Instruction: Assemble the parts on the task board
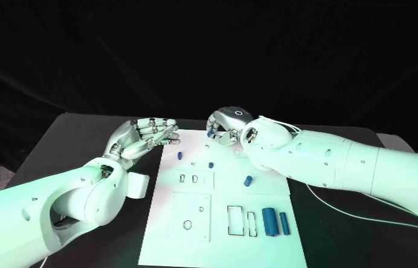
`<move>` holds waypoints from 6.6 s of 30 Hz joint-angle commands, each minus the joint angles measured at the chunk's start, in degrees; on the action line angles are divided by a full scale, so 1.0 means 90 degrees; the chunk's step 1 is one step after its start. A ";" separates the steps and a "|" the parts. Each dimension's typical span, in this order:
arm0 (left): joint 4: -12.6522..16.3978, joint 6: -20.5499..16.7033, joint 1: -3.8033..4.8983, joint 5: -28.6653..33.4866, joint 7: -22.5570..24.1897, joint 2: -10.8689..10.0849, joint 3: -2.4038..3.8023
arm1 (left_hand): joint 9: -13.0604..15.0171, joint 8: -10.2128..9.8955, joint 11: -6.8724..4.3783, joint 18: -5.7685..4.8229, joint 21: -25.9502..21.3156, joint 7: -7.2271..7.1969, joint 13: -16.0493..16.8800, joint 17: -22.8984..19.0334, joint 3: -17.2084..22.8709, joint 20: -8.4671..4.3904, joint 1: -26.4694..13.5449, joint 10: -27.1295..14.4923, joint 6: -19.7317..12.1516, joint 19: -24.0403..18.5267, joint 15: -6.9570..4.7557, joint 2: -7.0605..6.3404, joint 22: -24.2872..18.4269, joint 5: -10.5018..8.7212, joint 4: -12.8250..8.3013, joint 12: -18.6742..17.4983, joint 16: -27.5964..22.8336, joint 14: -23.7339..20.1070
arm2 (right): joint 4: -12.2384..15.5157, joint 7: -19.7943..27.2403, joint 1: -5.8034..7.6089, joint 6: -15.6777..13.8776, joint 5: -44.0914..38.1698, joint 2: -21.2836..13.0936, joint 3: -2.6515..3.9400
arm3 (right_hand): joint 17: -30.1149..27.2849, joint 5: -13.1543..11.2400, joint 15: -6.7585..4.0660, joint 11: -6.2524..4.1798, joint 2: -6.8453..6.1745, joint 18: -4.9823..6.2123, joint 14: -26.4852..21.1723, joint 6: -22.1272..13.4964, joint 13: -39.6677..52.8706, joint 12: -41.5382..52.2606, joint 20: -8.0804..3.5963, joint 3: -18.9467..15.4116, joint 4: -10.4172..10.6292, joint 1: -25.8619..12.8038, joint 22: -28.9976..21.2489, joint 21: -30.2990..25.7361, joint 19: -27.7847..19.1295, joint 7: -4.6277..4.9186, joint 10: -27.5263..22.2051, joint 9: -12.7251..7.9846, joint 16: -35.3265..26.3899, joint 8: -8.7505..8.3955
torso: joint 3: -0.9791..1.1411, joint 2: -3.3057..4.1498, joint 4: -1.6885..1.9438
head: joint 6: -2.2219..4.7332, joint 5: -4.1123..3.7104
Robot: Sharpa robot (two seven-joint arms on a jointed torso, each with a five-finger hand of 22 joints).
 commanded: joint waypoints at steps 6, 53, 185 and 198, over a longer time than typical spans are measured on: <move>0.0022 0.0061 0.0015 0.0019 0.0025 0.0000 0.0005 | -0.0008 -0.0030 0.0032 0.0069 -0.0003 0.0069 0.0004 0.0011 0.0031 0.0011 -0.0020 -0.0016 -0.0057 -0.0035 0.0025 0.0056 -0.0011 -0.0012 0.0002 -0.0036 -0.0036 -0.0028 | -0.0082 -0.0023 -0.0021 0.0295 -0.0084 0.0049 -0.0016 | 0.0092 0.0000 -0.0032 0.0020 -0.0003 -0.0055 0.0381 0.0001 0.0000 -0.0023 -0.0005 0.0021 0.0006 -0.0076 -0.0014 0.0018 0.0019 0.0021 -0.0014 0.0012 0.0032 0.0013 | -0.0001 0.0018 0.0004 | 0.0018 -0.0022; -0.0017 0.0068 0.0018 0.0019 -0.0022 -0.0047 0.0005 | -0.0011 -0.0044 0.0042 0.0068 -0.0012 0.0081 0.0004 0.0019 0.0043 0.0018 -0.0035 -0.0034 -0.0069 -0.0052 0.0034 0.0054 -0.0019 -0.0012 -0.0002 -0.0038 -0.0057 -0.0040 | 0.0169 -0.0023 -0.0064 0.0111 -0.0196 -0.0109 -0.0023 | 0.0081 -0.0032 -0.0022 0.0031 -0.0045 -0.0067 0.0376 -0.0025 0.0002 -0.0026 0.0006 0.0021 0.0003 -0.0123 0.0054 0.0057 0.0043 0.0032 -0.0044 0.0041 0.0034 0.0018 | 0.0012 0.0048 -0.0005 | 0.0051 0.0030; -0.0132 0.0226 0.0021 0.0019 -0.0176 -0.0157 0.0003 | -0.0015 -0.0077 0.0058 0.0073 -0.0024 0.0096 0.0007 0.0055 0.0081 0.0038 -0.0082 -0.0078 -0.0090 -0.0077 0.0049 0.0059 -0.0038 -0.0013 -0.0015 -0.0034 -0.0111 -0.0053 | 0.1652 -0.0982 -0.0196 -0.0333 0.0229 -0.1927 0.0029 | 0.1677 0.0865 -0.0011 -0.0028 -0.0159 -0.0439 0.0687 -0.0944 0.9013 0.9454 0.0044 -0.1473 0.1184 0.0341 0.1774 0.1164 0.0926 0.0105 0.2158 0.0152 0.1045 0.0519 | 0.0082 -0.0034 -0.0160 | 0.0035 -0.0032; -0.0148 0.0244 0.0021 0.0019 -0.0189 -0.0134 0.0002 | -0.0015 -0.0077 0.0058 0.0073 -0.0024 0.0096 0.0007 0.0055 0.0081 0.0038 -0.0082 -0.0078 -0.0090 -0.0077 0.0049 0.0059 -0.0038 -0.0013 -0.0015 -0.0034 -0.0111 -0.0053 | 0.2185 -0.1131 -0.0092 -0.0529 0.0035 -0.1593 0.0052 | 0.1677 0.0940 -0.0020 -0.0038 -0.0167 -0.0439 0.0687 -0.0915 0.9006 0.9446 0.0035 -0.1386 0.1163 0.0318 0.1774 0.1164 0.0926 0.0096 0.2151 0.0151 0.1045 0.0502 | 0.0074 -0.0026 -0.0146 | 0.0049 0.0014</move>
